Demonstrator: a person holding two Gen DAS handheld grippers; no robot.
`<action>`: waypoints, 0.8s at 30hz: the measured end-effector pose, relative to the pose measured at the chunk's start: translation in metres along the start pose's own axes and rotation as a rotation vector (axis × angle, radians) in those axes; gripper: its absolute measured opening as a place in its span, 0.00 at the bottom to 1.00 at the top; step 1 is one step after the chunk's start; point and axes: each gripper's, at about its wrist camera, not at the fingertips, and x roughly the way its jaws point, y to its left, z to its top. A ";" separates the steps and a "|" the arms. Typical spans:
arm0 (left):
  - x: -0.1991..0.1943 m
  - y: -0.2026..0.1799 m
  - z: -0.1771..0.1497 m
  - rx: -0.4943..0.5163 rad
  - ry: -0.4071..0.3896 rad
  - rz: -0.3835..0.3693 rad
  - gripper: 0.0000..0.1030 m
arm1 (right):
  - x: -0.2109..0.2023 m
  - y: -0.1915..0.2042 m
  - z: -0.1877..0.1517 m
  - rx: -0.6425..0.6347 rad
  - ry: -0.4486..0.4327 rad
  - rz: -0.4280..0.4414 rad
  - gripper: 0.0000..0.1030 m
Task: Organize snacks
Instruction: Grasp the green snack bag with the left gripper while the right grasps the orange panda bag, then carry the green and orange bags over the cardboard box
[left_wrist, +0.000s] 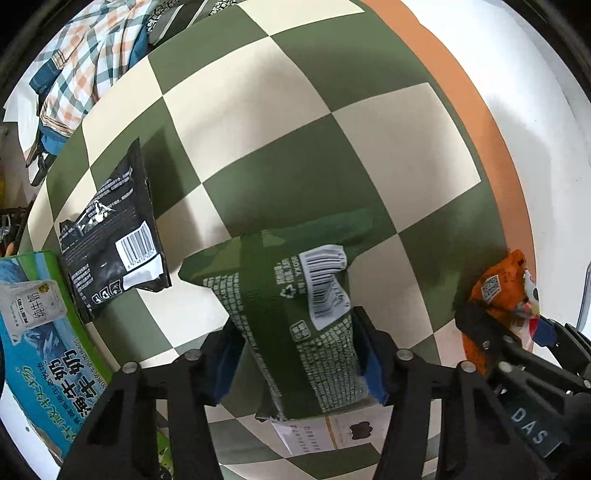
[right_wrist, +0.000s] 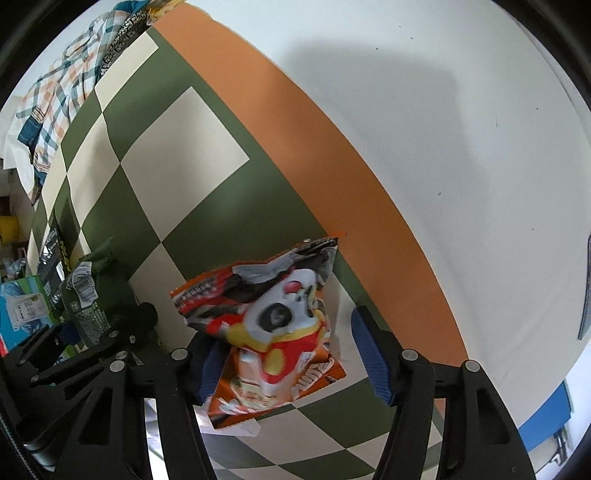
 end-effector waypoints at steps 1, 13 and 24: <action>0.000 -0.002 -0.001 0.001 -0.002 0.000 0.50 | 0.001 0.003 -0.002 -0.004 -0.002 -0.008 0.63; -0.012 -0.003 0.015 -0.003 -0.019 -0.003 0.30 | -0.001 0.032 -0.015 -0.045 -0.023 -0.065 0.44; -0.079 0.005 -0.012 -0.018 -0.144 -0.076 0.29 | -0.044 0.043 -0.048 -0.063 -0.080 0.019 0.41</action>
